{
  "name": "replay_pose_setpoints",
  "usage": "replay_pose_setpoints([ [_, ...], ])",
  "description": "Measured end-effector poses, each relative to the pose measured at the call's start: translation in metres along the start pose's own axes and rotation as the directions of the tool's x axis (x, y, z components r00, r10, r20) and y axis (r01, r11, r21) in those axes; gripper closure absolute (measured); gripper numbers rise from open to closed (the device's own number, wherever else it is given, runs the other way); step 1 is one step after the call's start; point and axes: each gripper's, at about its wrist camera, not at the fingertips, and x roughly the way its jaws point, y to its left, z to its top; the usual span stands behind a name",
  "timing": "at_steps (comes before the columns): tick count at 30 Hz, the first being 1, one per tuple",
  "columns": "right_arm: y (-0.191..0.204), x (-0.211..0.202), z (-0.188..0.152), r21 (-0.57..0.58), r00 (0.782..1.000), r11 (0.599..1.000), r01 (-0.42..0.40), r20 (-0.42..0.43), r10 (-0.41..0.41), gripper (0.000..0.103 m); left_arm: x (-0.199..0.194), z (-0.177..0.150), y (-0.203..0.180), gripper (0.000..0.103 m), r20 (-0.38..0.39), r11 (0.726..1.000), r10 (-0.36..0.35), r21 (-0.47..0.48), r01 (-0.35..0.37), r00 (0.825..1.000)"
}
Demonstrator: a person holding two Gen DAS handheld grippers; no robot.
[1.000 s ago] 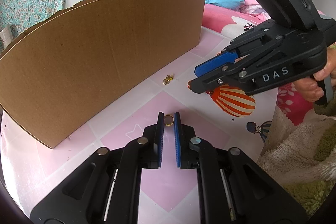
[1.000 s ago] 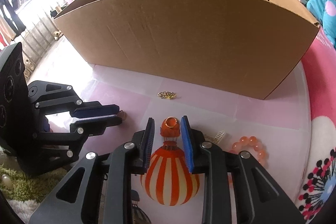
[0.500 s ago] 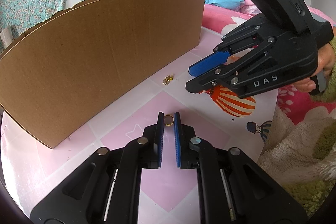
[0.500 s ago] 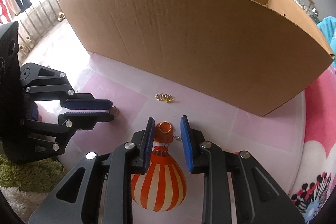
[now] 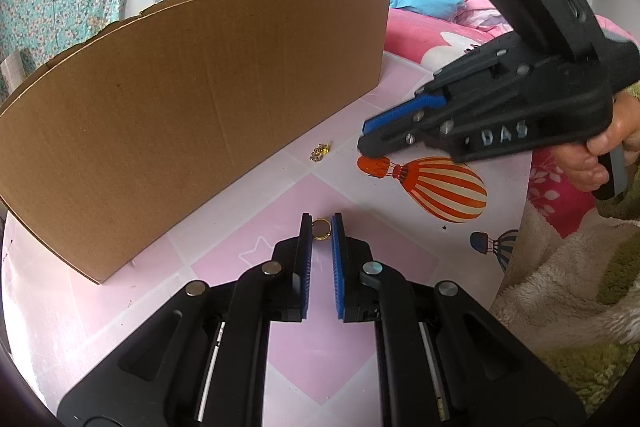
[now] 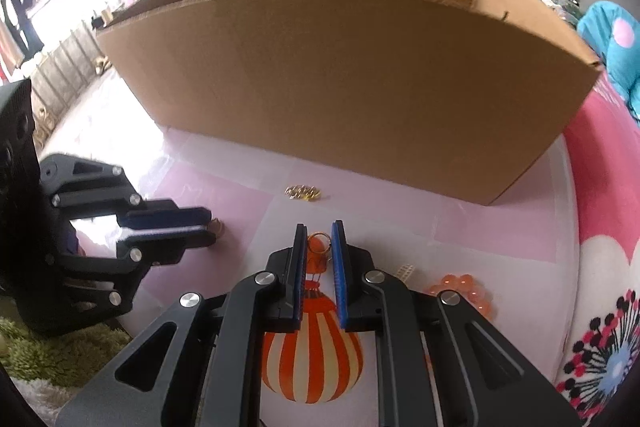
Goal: Organize jewelry
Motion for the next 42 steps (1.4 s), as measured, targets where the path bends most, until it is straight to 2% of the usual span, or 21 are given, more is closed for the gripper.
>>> replay_pose_setpoints([
  [16,-0.012,-0.005,-0.005,0.065,0.999,0.997,-0.034,0.041,0.032,0.09,0.001,0.003,-0.007,0.095,-0.019,0.999,0.028,0.023,-0.028,0.999],
  [18,-0.013,-0.006,-0.005,0.066,0.998,0.997,-0.038,0.044,0.035,0.09,0.002,0.004,-0.007,0.096,-0.021,0.999,0.028,0.024,-0.028,0.999],
  [20,-0.014,-0.007,-0.006,0.069,0.998,0.997,-0.04,0.049,0.037,0.09,0.002,0.005,-0.008,0.103,-0.026,0.999,0.033,0.028,-0.032,0.999],
  [27,-0.016,-0.01,-0.009,0.077,0.997,0.995,-0.058,0.057,0.053,0.09,0.0,0.007,-0.007,0.103,-0.04,0.999,0.031,0.019,-0.03,0.999],
  [28,-0.016,-0.01,-0.009,0.076,0.997,0.995,-0.059,0.057,0.055,0.09,-0.002,0.008,-0.006,0.102,-0.035,0.999,0.033,0.018,-0.032,0.999],
  [31,-0.015,-0.01,-0.009,0.076,0.997,0.995,-0.065,0.057,0.061,0.09,-0.006,0.01,-0.004,0.083,-0.02,1.0,0.018,0.004,-0.018,1.0],
  [32,-0.014,-0.01,-0.009,0.077,0.996,0.995,-0.067,0.057,0.063,0.09,-0.006,0.01,-0.003,0.081,-0.018,1.0,0.017,0.0,-0.017,1.0],
  [42,-0.015,-0.005,-0.008,0.085,0.996,0.993,-0.078,0.052,0.074,0.09,0.005,0.009,0.002,0.081,-0.064,0.999,0.014,0.033,-0.012,0.998],
])
